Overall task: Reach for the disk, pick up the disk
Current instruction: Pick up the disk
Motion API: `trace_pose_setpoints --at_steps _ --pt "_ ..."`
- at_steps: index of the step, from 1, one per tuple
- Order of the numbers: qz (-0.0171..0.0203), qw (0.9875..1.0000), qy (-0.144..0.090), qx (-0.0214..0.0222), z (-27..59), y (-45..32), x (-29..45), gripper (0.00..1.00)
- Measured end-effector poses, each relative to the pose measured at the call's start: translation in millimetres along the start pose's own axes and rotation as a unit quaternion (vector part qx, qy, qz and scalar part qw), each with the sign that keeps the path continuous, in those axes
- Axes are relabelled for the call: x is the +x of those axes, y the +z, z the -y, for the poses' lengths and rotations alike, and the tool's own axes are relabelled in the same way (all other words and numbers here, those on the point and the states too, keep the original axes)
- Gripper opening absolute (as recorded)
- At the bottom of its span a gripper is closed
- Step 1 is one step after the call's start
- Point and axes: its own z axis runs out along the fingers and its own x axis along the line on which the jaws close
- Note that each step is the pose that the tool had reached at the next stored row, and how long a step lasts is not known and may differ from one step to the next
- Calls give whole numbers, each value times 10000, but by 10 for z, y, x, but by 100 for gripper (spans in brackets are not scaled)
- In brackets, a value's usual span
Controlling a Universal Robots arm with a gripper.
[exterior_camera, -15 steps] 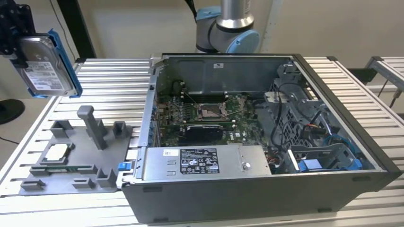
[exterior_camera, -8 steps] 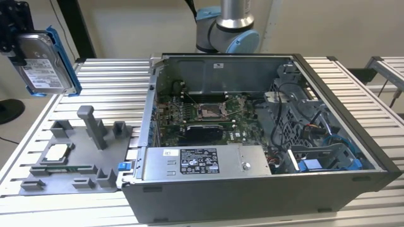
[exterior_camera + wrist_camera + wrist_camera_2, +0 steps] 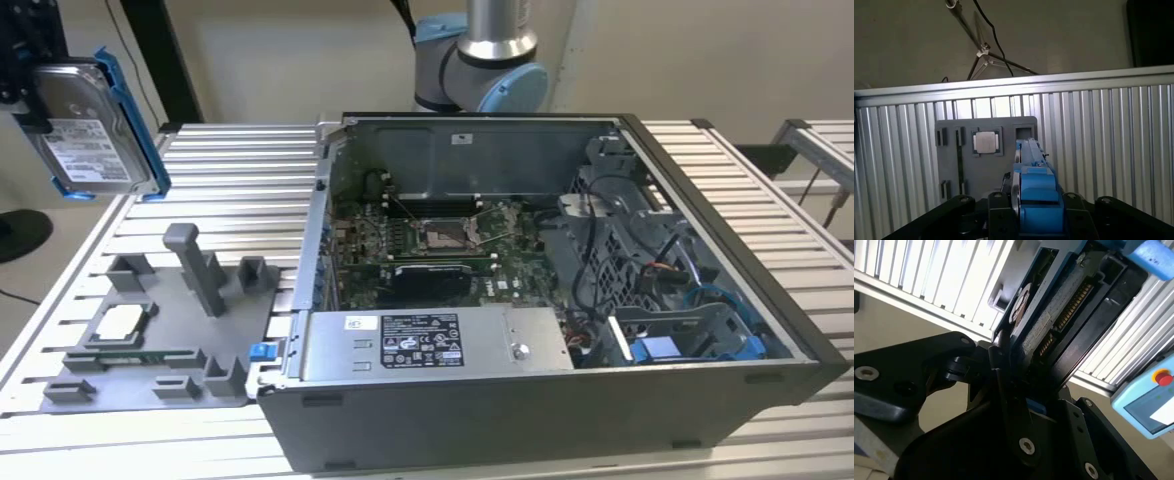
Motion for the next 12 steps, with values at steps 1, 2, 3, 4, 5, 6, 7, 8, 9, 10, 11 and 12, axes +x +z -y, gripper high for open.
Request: trace_pose_setpoints --at_steps 1,2,3,4,5,6,7,8,9,10,11,12 --pt "0 10000 0 0 0 -6 0 0" --pt "0 10000 0 0 0 -12 0 0" --pt "0 10000 0 0 0 -17 0 0" --pt "0 10000 0 0 0 -22 0 0" --pt "0 10000 0 0 -1 -27 0 0" --pt "-1 10000 0 -1 -1 -32 0 0" --pt "0 10000 0 0 -1 -37 0 0" --pt "0 10000 0 0 -1 -41 0 0" --pt "0 10000 0 0 -1 -47 0 0" --pt "0 10000 0 0 -1 -52 0 0" --pt "0 10000 0 0 -1 -57 1 0" --pt "0 10000 0 -1 -1 -62 1 0"
